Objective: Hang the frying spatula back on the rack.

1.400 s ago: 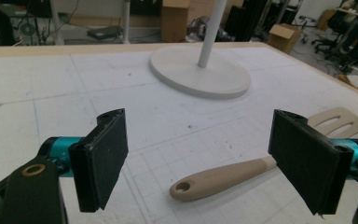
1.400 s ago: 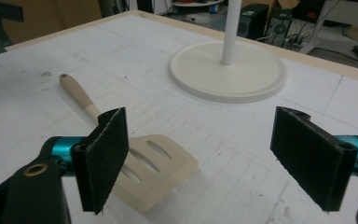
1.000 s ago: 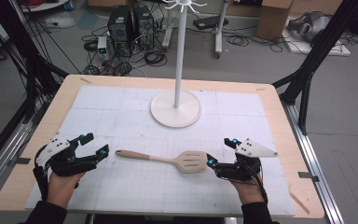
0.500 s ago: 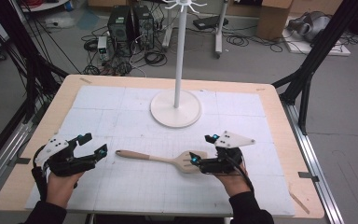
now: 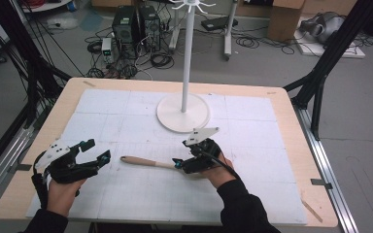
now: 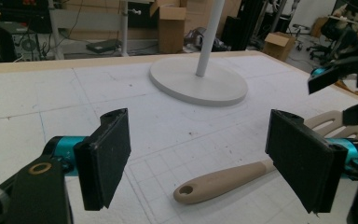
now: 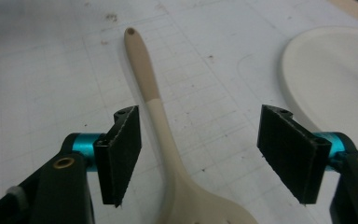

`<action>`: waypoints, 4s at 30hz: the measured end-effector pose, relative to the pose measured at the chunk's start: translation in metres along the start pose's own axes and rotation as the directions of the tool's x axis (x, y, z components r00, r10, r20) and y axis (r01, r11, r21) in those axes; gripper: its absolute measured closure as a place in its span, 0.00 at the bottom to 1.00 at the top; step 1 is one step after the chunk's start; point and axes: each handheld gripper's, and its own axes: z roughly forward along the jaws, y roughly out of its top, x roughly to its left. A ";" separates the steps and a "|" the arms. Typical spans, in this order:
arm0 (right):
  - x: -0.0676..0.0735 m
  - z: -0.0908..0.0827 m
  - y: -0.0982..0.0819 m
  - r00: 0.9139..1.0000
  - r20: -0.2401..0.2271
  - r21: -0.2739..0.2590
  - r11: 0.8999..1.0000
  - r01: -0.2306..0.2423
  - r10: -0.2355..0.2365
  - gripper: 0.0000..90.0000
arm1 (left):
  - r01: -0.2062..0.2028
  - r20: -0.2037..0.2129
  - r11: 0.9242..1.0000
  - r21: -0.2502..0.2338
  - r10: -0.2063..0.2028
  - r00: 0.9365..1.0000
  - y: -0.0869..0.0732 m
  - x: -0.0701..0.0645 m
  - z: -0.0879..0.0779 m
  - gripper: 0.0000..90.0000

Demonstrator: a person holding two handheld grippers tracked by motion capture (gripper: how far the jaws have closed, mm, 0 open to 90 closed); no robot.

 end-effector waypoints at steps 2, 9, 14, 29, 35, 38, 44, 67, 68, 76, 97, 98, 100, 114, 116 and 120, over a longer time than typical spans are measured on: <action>-0.001 0.010 0.003 0.999 -0.023 0.041 0.999 0.023 -0.022 0.36 | -0.002 0.001 1.000 0.002 0.002 1.000 0.000 0.000 0.000 0.25; -0.001 0.035 0.009 0.992 -0.100 0.150 0.984 0.092 -0.078 0.43 | -0.001 0.008 1.000 0.008 0.001 1.000 -0.001 -0.001 0.001 0.25; -0.003 0.046 0.008 0.989 -0.134 0.215 0.972 0.098 -0.070 0.46 | 0.008 0.005 1.000 0.014 -0.008 1.000 -0.002 0.002 0.001 0.25; -0.002 0.067 0.009 0.972 -0.203 0.349 0.918 0.188 -0.122 0.73 | 0.022 0.015 0.999 0.027 -0.023 1.000 -0.003 0.003 0.003 0.26; -0.003 0.066 0.008 0.975 -0.200 0.355 0.920 0.166 -0.099 0.84 | 0.020 0.016 0.999 0.031 -0.020 1.000 -0.003 0.003 0.003 0.26; -0.001 0.066 0.008 0.975 -0.195 0.355 0.920 0.168 -0.103 0.85 | 0.024 0.016 0.999 0.029 -0.025 1.000 -0.003 0.002 0.003 0.26; 0.002 0.065 0.008 0.982 -0.166 0.361 0.921 0.143 -0.087 0.86 | 0.023 0.019 0.999 0.034 -0.023 1.000 -0.003 0.003 0.003 0.26; 0.011 0.009 0.008 0.997 -0.069 0.144 0.989 -0.014 0.025 0.86 | 0.072 0.062 0.997 0.030 -0.073 0.995 0.000 -0.012 0.013 0.29; 0.013 0.003 0.004 0.998 -0.054 0.120 0.992 -0.027 0.033 0.86 | 0.077 0.072 0.996 0.036 -0.080 0.994 0.001 -0.014 0.016 0.29; 0.019 -0.013 -0.009 0.998 -0.001 0.039 0.998 -0.059 0.059 0.86 | 0.092 0.110 0.994 0.061 -0.099 0.989 0.005 -0.030 0.035 0.28; 0.040 -0.040 -0.021 0.990 0.070 -0.205 0.973 -0.106 0.123 0.86 | 0.085 0.224 0.994 0.067 -0.098 0.970 0.049 -0.069 0.085 0.38; 0.041 -0.041 -0.022 0.990 0.069 -0.205 0.973 -0.108 0.125 0.86 | 0.091 0.225 0.994 0.065 -0.104 0.969 0.050 -0.071 0.086 0.39; 0.041 -0.042 -0.022 0.989 0.073 -0.214 0.971 -0.107 0.125 0.86 | 0.100 0.234 0.992 0.073 -0.114 0.966 0.052 -0.073 0.090 0.40; 0.041 -0.045 -0.021 0.987 0.076 -0.235 0.965 -0.118 0.139 0.86 | 0.124 0.255 0.987 0.103 -0.147 0.956 0.065 -0.089 0.107 0.61; 0.040 -0.046 -0.022 0.986 0.081 -0.241 0.963 -0.121 0.145 0.86 | 0.135 0.254 0.986 0.099 -0.156 0.954 0.066 -0.090 0.108 0.63; 0.040 -0.047 -0.022 0.985 0.082 -0.243 0.961 -0.130 0.154 0.86 | 0.146 0.260 0.985 0.093 -0.166 0.951 0.069 -0.092 0.110 0.66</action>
